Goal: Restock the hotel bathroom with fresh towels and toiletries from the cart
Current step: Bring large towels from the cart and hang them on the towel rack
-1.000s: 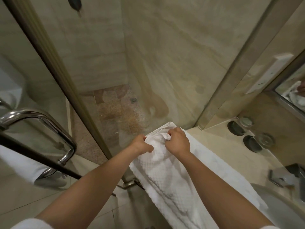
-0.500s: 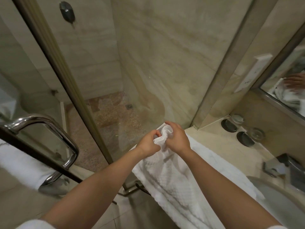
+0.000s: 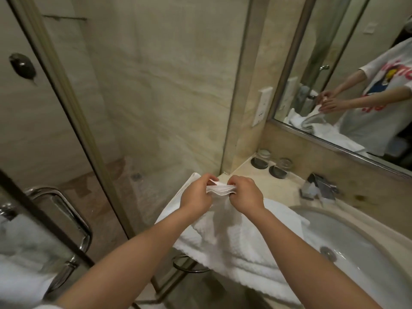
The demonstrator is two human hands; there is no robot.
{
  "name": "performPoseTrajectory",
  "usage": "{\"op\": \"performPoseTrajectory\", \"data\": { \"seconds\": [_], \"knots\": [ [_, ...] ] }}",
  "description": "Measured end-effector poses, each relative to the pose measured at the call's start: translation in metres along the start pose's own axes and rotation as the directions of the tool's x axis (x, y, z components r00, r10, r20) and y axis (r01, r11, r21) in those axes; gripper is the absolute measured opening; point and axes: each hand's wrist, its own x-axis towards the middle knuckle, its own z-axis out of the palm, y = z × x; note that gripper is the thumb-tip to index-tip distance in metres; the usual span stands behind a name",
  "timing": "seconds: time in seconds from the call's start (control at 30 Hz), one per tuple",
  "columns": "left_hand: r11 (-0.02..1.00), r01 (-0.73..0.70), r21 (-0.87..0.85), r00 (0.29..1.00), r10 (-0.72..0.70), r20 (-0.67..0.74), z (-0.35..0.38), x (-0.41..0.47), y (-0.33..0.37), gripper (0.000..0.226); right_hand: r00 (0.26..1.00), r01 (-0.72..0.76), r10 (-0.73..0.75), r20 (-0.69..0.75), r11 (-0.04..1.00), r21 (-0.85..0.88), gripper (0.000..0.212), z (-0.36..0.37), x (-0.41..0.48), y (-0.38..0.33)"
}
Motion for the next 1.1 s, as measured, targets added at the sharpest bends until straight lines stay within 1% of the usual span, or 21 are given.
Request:
{"op": "performPoseTrajectory", "data": {
  "seconds": [0.07, 0.13, 0.2, 0.27, 0.33, 0.4, 0.47, 0.53, 0.67, 0.77, 0.83, 0.9, 0.97, 1.03, 1.1],
  "knots": [
    [1.0, -0.003, 0.025, 1.0, 0.004, -0.007, -0.001, -0.015, 0.005, 0.049, 0.993, -0.092, 0.103, -0.064, 0.983, 0.162, 0.027, -0.001, -0.02, -0.002],
    [0.996, 0.007, 0.092, 1.0, -0.008, 0.013, -0.005, -0.03, 0.005, 0.039, 0.972, -0.158, 0.204, -0.119, 0.936, 0.314, 0.026, -0.004, -0.04, -0.006],
    [0.99, 0.034, 0.138, 0.998, -0.042, 0.05, -0.009, -0.042, 0.002, 0.026, 0.944, -0.19, 0.286, -0.166, 0.88, 0.435, 0.027, -0.009, -0.059, -0.01],
    [0.99, 0.047, 0.132, 0.997, -0.054, 0.051, -0.013, -0.054, 0.003, 0.018, 0.92, -0.176, 0.325, -0.219, 0.842, 0.511, 0.027, -0.014, -0.079, -0.015],
    [0.998, 0.052, 0.044, 0.999, -0.053, 0.004, -0.016, -0.066, 0.011, 0.017, 0.897, -0.15, 0.344, -0.278, 0.828, 0.54, 0.026, -0.021, -0.097, -0.021],
    [0.989, 0.06, -0.139, 0.995, -0.069, -0.066, -0.02, -0.077, 0.023, 0.016, 0.868, -0.129, 0.371, -0.329, 0.81, 0.573, 0.025, -0.033, -0.11, -0.028],
    [0.949, 0.051, -0.31, 0.987, -0.095, -0.128, -0.025, -0.088, 0.037, 0.015, 0.841, -0.086, 0.384, -0.382, 0.791, 0.606, 0.025, -0.049, -0.12, -0.039],
    [0.896, 0.02, -0.444, 0.979, -0.108, -0.175, -0.032, -0.102, 0.052, 0.019, 0.81, -0.017, 0.37, -0.455, 0.79, 0.613, 0.024, -0.069, -0.131, -0.053],
    [0.808, -0.057, -0.587, 0.951, -0.134, -0.278, -0.048, -0.132, 0.085, 0.023, 0.741, 0.113, 0.321, -0.589, 0.806, 0.581, 0.025, -0.104, -0.148, -0.083],
    [0.737, -0.086, -0.671, 0.928, -0.186, -0.323, -0.061, -0.154, 0.109, 0.031, 0.75, 0.216, 0.277, -0.6, 0.755, 0.619, 0.024, -0.124, -0.158, -0.101],
    [0.695, -0.117, -0.709, 0.904, -0.221, -0.366, -0.068, -0.168, 0.123, 0.035, 0.755, 0.26, 0.235, -0.612, 0.75, 0.608, 0.02, -0.134, -0.167, -0.108],
    [0.655, -0.176, -0.735, 0.876, -0.237, -0.421, -0.077, -0.184, 0.135, 0.039, 0.751, 0.308, 0.178, -0.636, 0.758, 0.575, 0.016, -0.144, -0.176, -0.116],
    [0.623, -0.248, -0.742, 0.853, -0.222, -0.472, -0.088, -0.202, 0.143, 0.041, 0.743, 0.365, 0.121, -0.659, 0.752, 0.549, 0.018, -0.151, -0.186, -0.125],
    [0.618, -0.298, -0.728, 0.83, -0.209, -0.517, -0.1, -0.221, 0.145, 0.041, 0.757, 0.394, 0.071, -0.65, 0.743, 0.541, 0.022, -0.155, -0.193, -0.136],
    [0.636, -0.332, -0.697, 0.795, -0.208, -0.569, -0.114, -0.239, 0.14, 0.039, 0.789, 0.418, 0.019, -0.614, 0.715, 0.56, 0.021, -0.154, -0.202, -0.152]
  ]
}}
